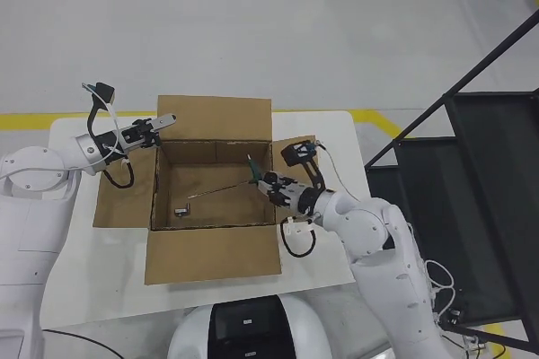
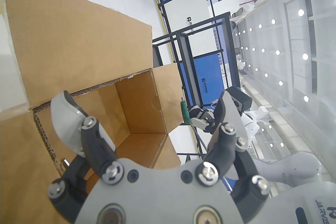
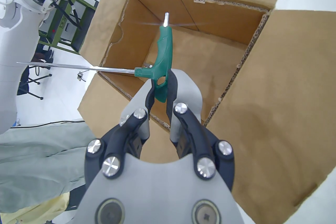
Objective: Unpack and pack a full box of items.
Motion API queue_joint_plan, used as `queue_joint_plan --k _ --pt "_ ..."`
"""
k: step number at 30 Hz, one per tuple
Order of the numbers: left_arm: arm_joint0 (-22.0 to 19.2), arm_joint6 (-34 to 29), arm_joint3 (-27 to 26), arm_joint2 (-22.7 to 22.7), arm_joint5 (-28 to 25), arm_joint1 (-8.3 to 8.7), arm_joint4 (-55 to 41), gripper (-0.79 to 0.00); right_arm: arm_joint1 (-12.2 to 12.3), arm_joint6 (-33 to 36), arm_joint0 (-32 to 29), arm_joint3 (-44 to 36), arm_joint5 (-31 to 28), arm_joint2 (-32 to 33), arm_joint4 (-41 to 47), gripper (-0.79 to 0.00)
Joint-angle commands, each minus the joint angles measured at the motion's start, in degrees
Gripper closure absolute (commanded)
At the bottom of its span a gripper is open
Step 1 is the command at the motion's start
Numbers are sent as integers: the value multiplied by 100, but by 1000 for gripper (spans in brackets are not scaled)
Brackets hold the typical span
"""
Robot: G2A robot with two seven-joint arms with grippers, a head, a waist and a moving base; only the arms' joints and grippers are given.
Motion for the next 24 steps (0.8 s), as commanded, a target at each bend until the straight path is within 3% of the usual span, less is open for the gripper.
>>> queue_joint_plan --k 1,8,24 --pt "0 0 0 0 0 0 0 -785 17 -58 -138 -57 54 140 265 0" --pt "0 0 0 0 0 0 0 -785 63 -491 -468 -54 -231 378 1093 0" --pt "0 0 0 0 0 0 0 -785 63 -491 -468 -54 -231 378 1093 0"
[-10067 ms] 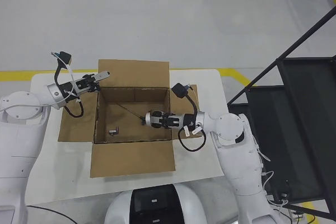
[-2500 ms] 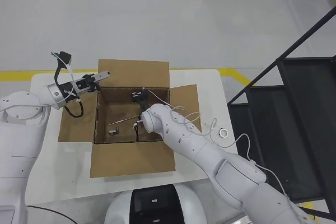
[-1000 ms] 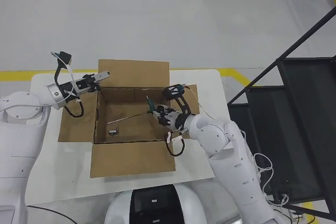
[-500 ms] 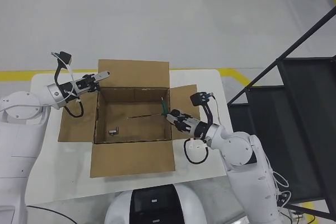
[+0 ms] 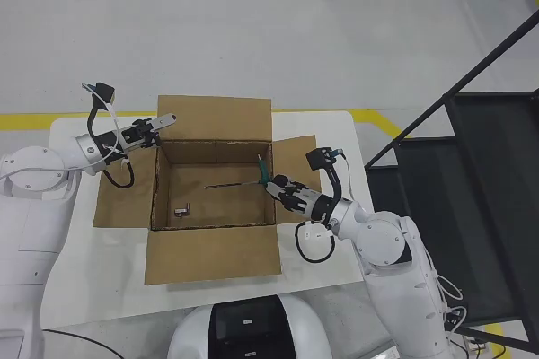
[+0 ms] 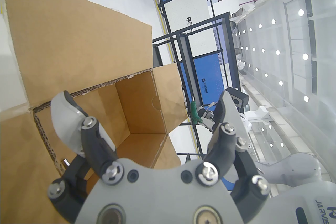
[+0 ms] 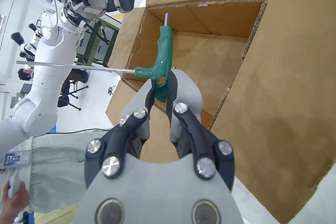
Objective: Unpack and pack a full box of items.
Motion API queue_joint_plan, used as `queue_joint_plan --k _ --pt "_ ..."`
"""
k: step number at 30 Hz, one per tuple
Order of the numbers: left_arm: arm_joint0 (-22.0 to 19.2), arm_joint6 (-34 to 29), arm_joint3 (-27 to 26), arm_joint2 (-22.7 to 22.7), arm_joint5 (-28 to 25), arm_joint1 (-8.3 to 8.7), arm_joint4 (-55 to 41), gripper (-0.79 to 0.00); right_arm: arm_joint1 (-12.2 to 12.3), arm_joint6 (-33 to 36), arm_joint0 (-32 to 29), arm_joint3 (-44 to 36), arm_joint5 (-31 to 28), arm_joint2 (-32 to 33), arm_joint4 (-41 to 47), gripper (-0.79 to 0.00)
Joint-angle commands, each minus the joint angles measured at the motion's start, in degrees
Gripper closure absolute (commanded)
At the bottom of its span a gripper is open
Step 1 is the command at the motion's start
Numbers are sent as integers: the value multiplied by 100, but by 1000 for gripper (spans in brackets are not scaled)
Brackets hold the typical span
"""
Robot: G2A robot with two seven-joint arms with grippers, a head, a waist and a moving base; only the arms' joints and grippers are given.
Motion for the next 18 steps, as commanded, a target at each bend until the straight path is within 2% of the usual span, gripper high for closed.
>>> queue_joint_plan --k 1,11,18 --pt "0 0 0 0 0 0 0 -785 0 0 0 0 0 0 0 0" --pt "0 0 0 0 0 0 0 -785 54 -64 -83 -122 -122 139 131 0" --pt "0 0 0 0 0 0 0 -785 208 250 -581 -482 -441 1236 792 0"
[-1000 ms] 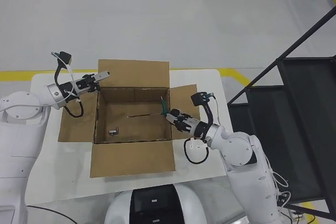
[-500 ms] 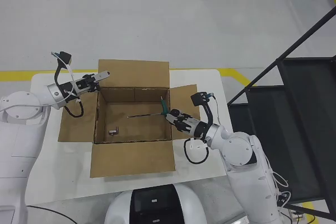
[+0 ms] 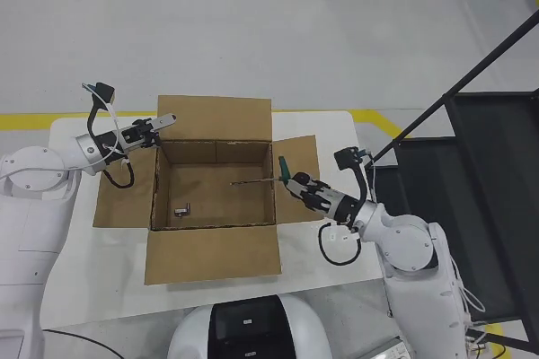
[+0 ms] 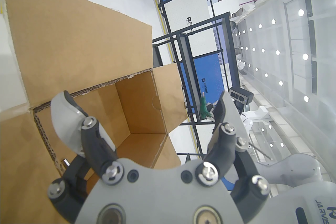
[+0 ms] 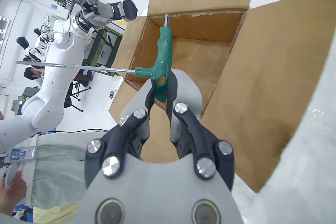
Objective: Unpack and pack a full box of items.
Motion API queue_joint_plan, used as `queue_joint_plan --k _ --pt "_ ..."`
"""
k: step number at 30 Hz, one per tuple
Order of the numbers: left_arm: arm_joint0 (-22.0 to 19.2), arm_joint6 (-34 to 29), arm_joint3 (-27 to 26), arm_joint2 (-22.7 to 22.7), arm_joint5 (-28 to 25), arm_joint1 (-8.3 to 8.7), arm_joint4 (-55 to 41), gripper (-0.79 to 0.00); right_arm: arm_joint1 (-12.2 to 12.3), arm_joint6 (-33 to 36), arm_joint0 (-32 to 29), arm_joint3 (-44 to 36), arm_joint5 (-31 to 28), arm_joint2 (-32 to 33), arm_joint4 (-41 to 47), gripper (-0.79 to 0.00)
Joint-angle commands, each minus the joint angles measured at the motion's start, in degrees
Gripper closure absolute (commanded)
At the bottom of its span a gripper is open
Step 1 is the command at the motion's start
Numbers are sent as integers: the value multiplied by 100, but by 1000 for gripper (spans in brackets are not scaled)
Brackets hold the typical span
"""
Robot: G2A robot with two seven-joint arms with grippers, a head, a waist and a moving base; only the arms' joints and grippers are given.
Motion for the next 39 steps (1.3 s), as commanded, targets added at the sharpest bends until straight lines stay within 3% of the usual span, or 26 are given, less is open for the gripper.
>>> queue_joint_plan --k 1,7,15,24,33,39 --pt "0 0 0 0 0 0 0 -785 40 58 -169 -68 -98 411 239 0" --pt "0 0 0 0 0 0 0 -785 146 -69 -829 -24 -482 1642 724 0" --pt "0 0 0 0 0 0 0 -785 207 -532 -1429 622 -601 2255 510 0" --pt "0 0 0 0 0 0 0 -785 196 -1521 -1486 1547 493 1946 -458 0" --pt "0 0 0 0 0 0 0 -785 249 -1981 -1582 2002 729 1688 -1833 0" --pt "0 0 0 0 0 0 0 -785 247 -2196 -1601 2022 974 1110 -2892 0"
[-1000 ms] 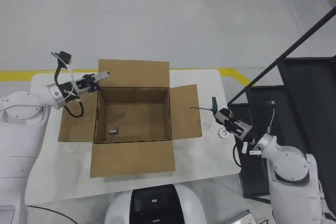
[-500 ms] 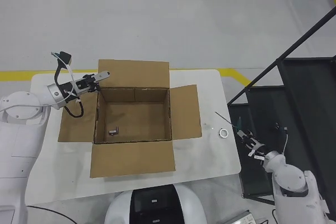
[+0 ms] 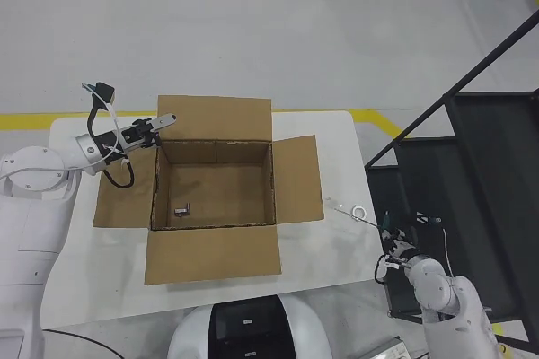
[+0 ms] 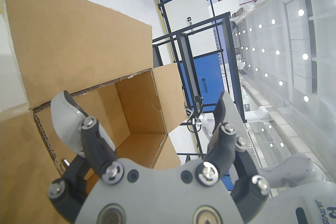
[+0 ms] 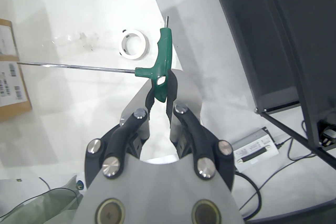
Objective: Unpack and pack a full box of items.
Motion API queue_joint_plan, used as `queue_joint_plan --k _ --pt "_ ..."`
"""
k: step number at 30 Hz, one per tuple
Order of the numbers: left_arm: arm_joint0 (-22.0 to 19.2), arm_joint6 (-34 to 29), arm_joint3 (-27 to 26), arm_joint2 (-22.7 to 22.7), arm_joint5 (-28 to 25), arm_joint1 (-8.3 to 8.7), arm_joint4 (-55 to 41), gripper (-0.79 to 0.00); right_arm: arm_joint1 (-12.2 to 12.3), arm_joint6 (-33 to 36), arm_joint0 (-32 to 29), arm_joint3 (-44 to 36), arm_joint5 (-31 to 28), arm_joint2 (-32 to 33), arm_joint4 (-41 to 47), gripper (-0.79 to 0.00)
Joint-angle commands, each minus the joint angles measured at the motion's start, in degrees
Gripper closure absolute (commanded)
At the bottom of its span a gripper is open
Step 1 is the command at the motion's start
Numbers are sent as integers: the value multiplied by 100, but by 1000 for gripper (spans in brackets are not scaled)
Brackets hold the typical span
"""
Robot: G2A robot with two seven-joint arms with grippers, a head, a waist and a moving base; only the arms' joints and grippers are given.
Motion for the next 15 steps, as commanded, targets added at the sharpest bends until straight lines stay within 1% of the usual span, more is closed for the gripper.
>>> queue_joint_plan --k 1,7,12,15 --pt "0 0 0 0 0 0 0 -785 -8 -88 25 29 128 -202 -309 0" --pt "0 0 0 0 0 0 0 -785 -47 -494 239 263 604 -843 -1145 0" --pt "0 0 0 0 0 0 0 -785 -86 -712 371 452 1217 -1048 -1398 0" --pt "0 0 0 0 0 0 0 -785 -98 -773 441 564 1352 -1149 -1505 0"
